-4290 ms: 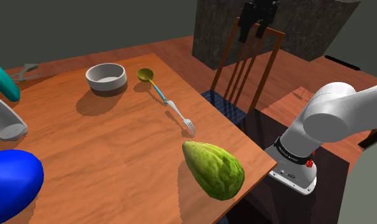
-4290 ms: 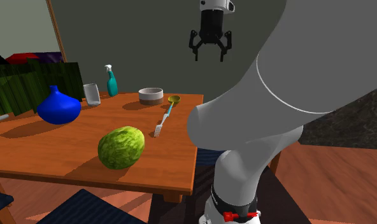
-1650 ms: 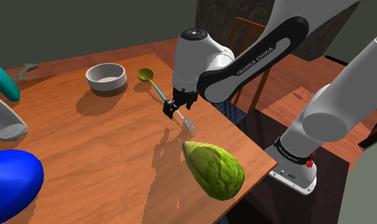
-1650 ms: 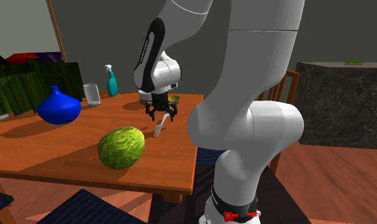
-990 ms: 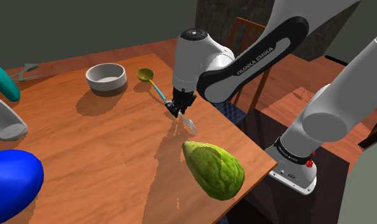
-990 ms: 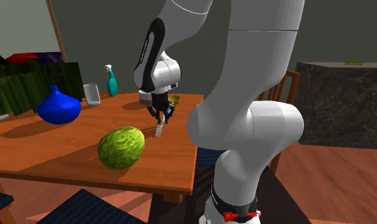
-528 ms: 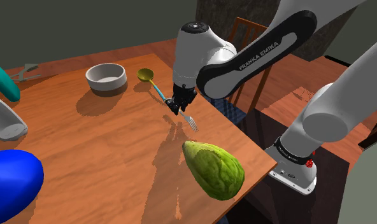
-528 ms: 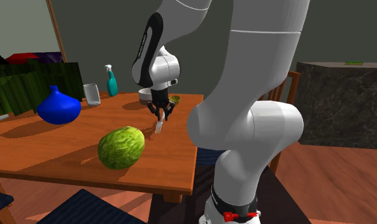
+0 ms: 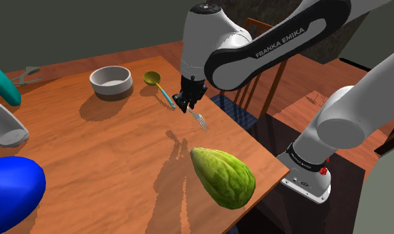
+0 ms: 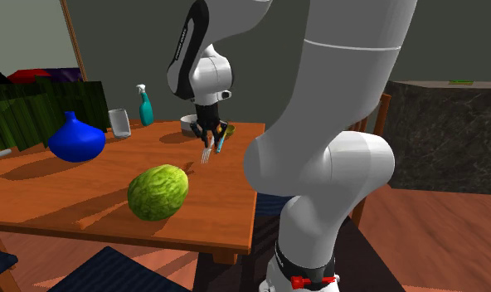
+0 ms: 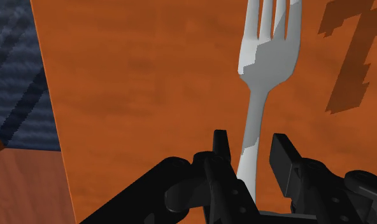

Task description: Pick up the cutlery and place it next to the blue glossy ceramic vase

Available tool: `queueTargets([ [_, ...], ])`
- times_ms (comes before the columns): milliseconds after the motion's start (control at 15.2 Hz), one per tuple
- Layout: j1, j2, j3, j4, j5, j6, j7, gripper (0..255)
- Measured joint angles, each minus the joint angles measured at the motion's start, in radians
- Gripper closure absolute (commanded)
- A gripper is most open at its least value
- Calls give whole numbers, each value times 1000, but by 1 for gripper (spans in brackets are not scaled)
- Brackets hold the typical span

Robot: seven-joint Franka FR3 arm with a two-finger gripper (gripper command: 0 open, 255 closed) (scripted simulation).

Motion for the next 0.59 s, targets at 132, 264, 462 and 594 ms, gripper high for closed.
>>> queueTargets([
  [132,5,-23,-6,11,14,-31,-11,255],
  [264,8,-38,-12,25,23,-60,-22,255],
  [462,14,-67,-21,43,37,-104,-35,255],
  [594,15,-79,-26,61,42,-133,-41,255],
])
